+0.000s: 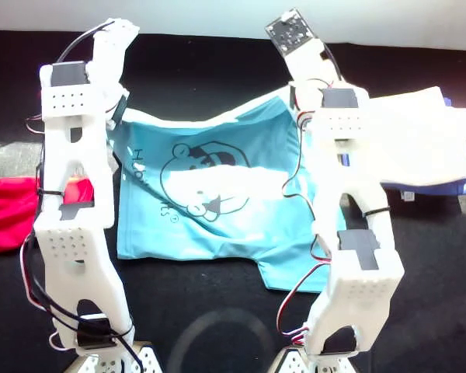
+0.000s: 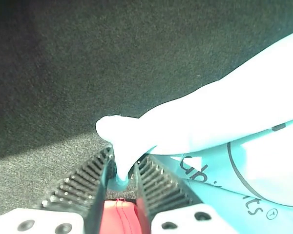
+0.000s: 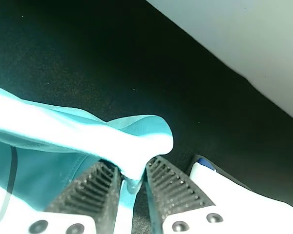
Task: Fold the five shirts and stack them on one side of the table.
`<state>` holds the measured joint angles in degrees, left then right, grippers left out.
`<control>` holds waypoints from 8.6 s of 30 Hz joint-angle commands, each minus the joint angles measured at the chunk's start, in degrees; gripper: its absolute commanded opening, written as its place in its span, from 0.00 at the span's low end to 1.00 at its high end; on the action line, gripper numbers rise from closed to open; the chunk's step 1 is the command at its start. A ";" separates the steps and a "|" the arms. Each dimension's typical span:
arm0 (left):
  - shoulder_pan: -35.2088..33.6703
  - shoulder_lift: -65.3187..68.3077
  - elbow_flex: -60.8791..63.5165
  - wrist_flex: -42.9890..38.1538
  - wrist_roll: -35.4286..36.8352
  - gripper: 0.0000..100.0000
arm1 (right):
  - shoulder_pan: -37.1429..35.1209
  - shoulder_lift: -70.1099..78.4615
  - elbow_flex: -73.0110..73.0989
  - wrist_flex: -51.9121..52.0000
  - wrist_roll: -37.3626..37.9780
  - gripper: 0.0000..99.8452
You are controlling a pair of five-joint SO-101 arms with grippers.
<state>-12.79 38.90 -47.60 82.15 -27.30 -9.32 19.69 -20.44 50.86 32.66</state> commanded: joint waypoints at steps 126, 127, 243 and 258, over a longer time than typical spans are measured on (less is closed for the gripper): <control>0.48 -50.42 1.19 19.60 28.66 0.01 | 7.60 -58.07 -1.54 17.27 -3.16 0.01; 0.48 -54.11 2.68 19.60 28.57 0.01 | 7.60 -60.26 -1.54 17.80 -3.08 0.01; -0.31 -17.27 26.68 19.52 22.42 0.01 | 2.68 -25.19 20.70 30.02 -8.18 0.01; -0.04 -36.79 58.51 16.44 18.29 0.01 | 10.07 -66.86 60.88 26.95 -7.56 0.01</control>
<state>-12.26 7.34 7.96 99.38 -8.22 -2.11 -40.79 39.60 75.56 25.01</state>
